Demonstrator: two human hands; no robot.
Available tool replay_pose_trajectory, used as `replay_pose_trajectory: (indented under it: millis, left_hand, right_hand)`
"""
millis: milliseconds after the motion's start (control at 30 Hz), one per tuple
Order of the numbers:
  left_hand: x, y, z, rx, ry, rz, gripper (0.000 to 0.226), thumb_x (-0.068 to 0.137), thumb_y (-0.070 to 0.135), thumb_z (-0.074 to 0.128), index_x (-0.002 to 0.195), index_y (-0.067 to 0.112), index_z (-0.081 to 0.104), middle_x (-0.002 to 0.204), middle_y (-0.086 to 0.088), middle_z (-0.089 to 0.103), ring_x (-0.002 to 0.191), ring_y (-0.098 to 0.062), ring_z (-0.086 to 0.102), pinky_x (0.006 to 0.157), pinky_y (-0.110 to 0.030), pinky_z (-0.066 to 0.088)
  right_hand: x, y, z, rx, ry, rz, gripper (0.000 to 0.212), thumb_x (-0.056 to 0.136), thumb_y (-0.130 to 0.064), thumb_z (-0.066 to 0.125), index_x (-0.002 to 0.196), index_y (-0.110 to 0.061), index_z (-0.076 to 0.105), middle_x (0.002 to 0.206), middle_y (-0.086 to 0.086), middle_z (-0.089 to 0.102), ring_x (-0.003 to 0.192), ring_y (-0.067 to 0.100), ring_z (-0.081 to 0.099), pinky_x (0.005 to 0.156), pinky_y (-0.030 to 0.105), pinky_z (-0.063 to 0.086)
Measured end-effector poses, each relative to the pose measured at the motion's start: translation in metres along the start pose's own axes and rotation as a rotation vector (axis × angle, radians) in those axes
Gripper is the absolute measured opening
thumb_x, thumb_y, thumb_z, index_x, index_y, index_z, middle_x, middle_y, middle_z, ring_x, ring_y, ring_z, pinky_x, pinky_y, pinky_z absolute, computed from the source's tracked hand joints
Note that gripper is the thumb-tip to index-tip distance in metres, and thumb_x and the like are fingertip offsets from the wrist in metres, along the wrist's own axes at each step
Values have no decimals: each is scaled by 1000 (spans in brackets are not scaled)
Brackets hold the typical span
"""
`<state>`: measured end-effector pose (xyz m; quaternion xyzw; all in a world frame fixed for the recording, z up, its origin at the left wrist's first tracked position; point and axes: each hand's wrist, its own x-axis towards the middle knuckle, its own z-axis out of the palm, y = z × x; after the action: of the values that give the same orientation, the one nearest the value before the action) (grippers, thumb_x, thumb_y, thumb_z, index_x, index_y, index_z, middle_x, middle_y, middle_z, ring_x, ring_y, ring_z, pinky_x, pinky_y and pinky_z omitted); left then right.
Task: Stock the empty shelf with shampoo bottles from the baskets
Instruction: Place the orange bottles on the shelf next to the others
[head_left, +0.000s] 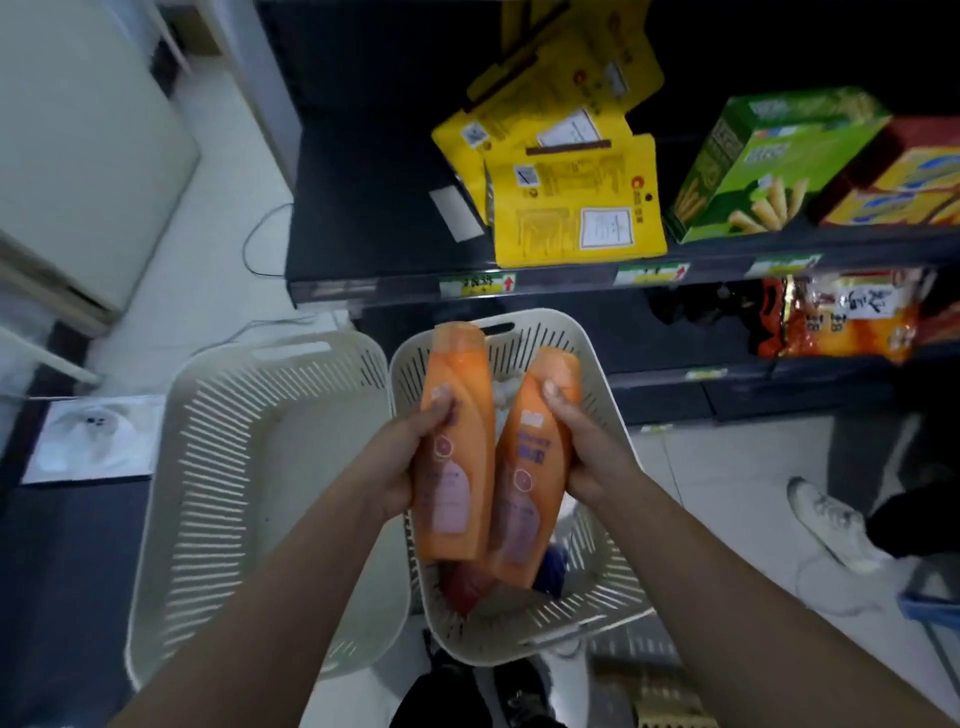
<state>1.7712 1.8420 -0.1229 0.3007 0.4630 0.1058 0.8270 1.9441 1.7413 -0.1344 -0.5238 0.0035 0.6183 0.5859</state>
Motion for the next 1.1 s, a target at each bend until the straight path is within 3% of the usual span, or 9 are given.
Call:
replay_pose_trajectory:
  millis: [200, 333, 500, 567, 700, 767, 933, 1000, 1100]
  left_hand:
    - [-84, 5, -17, -88, 142, 314, 21, 94, 28, 53, 97, 9, 62, 73, -3, 72, 64, -15, 69, 60, -29, 59]
    - [-158, -1, -33, -78, 283, 497, 36, 77, 30, 65, 102, 5, 66, 88, -10, 73, 74, -20, 71, 68, -33, 60]
    - [-251, -22, -60, -96, 472, 623, 28, 75, 31, 71, 93, 9, 70, 81, -7, 73, 67, -17, 69, 65, -28, 56]
    - [-286, -33, -75, -115, 552, 666, 24, 73, 29, 79, 91, 14, 72, 87, -9, 74, 74, -21, 68, 79, -36, 52]
    - [-357, -54, -102, -169, 701, 743, 36, 69, 25, 76, 101, 10, 69, 89, -9, 75, 74, -20, 70, 67, -31, 56]
    - [-390, -66, -117, -189, 776, 773, 40, 67, 21, 82, 102, 9, 68, 91, -11, 74, 77, -24, 70, 76, -37, 56]
    - [-464, -95, -161, -259, 964, 844, 19, 81, 10, 71, 100, 11, 68, 88, -9, 74, 71, -20, 71, 68, -33, 57]
    - [-495, -105, -182, -257, 1041, 866, 21, 83, 11, 70, 103, 10, 68, 94, -12, 74, 77, -22, 70, 75, -36, 54]
    - [-538, -119, -218, -239, 1128, 902, 18, 83, 11, 71, 101, 12, 68, 86, -4, 75, 71, -14, 71, 62, -25, 54]
  right_hand:
    - [-37, -10, 60, -196, -71, -71, 60, 57, -34, 89, 105, -1, 70, 87, 19, 72, 70, 30, 69, 75, 52, 60]
    - [-70, -4, 105, -404, -198, -135, 30, 76, -23, 81, 99, -6, 72, 86, 12, 77, 69, 23, 73, 61, 35, 60]
    - [-113, 26, 167, -657, -382, -239, 26, 76, -26, 82, 97, -16, 71, 97, 11, 76, 91, 30, 72, 88, 48, 58]
    - [-132, 43, 194, -710, -471, -259, 25, 76, -24, 82, 95, -15, 70, 92, 6, 74, 87, 25, 71, 78, 36, 58]
    - [-163, 82, 247, -745, -638, -256, 18, 79, -11, 79, 90, -14, 65, 84, 3, 70, 72, 15, 65, 64, 22, 51]
    - [-179, 104, 273, -761, -714, -246, 20, 78, -8, 80, 90, -14, 65, 81, 2, 71, 64, 9, 66, 56, 17, 50]
    - [-220, 160, 337, -830, -884, -225, 31, 78, -12, 81, 103, -6, 64, 86, 6, 75, 65, 11, 71, 55, 19, 53]
    - [-236, 185, 367, -860, -948, -222, 33, 78, -15, 82, 103, -7, 64, 89, 6, 75, 69, 13, 72, 58, 22, 54]
    - [-260, 223, 413, -878, -1058, -207, 26, 79, -17, 80, 99, -14, 65, 91, 3, 76, 72, 10, 74, 59, 20, 55]
